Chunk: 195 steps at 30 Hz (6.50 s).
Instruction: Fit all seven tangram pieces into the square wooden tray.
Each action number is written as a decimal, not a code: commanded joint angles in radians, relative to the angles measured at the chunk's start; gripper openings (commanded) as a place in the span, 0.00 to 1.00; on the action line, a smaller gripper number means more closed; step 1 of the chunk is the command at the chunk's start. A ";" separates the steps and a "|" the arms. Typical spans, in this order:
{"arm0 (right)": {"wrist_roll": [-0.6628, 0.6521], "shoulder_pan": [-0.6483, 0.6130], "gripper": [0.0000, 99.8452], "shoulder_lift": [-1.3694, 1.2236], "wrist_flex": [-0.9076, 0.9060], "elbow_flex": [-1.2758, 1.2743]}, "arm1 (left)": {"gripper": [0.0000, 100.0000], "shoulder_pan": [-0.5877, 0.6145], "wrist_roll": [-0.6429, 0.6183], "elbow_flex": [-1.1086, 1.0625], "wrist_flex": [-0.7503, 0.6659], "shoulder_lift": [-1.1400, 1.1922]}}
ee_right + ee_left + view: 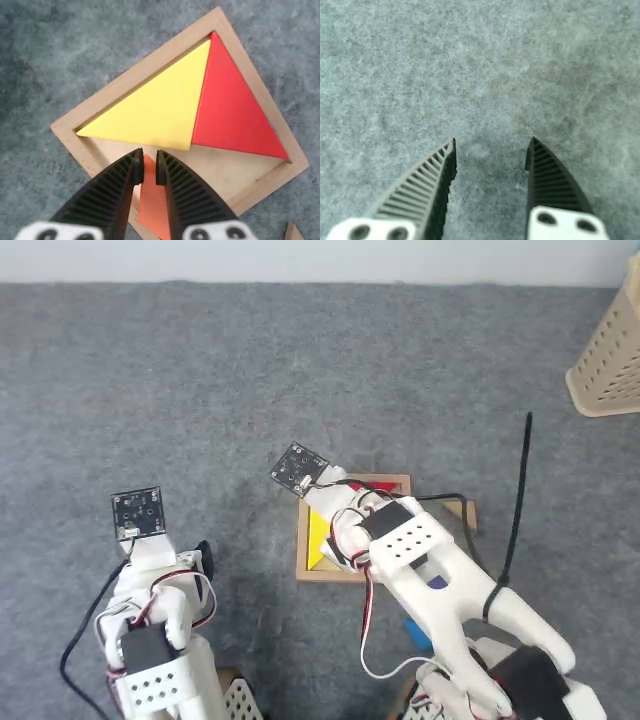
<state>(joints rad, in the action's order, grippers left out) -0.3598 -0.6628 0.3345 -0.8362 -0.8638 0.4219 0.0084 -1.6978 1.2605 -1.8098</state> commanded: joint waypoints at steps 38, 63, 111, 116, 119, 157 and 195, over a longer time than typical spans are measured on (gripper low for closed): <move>-0.003 0.071 0.01 -0.094 0.059 -0.021 | 0.22 -0.003 0.005 0.013 0.005 -0.014; -0.002 -0.005 0.01 0.058 -0.010 -0.087 | 0.22 -0.003 0.005 0.013 0.005 -0.014; -0.006 0.022 0.01 -0.223 -0.143 0.149 | 0.22 -0.003 0.005 0.013 0.005 -0.014; 0.000 -0.077 0.01 -0.278 -0.107 0.150 | 0.22 -0.003 0.005 0.013 0.005 -0.014; 0.000 -0.105 0.01 -0.278 -0.085 0.153 | 0.22 -0.003 0.005 0.013 0.005 -0.014; 0.296 0.312 0.11 -0.306 -0.165 0.296 | 0.22 -0.003 0.005 0.013 0.005 -0.014; 0.322 0.375 0.11 -0.390 -0.061 0.278 | 0.22 -0.003 0.005 0.013 0.005 -0.014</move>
<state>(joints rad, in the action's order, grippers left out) -0.0437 -0.2946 -0.0245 -0.9068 -0.6582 0.4235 0.0084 -1.6978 1.2605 -1.8098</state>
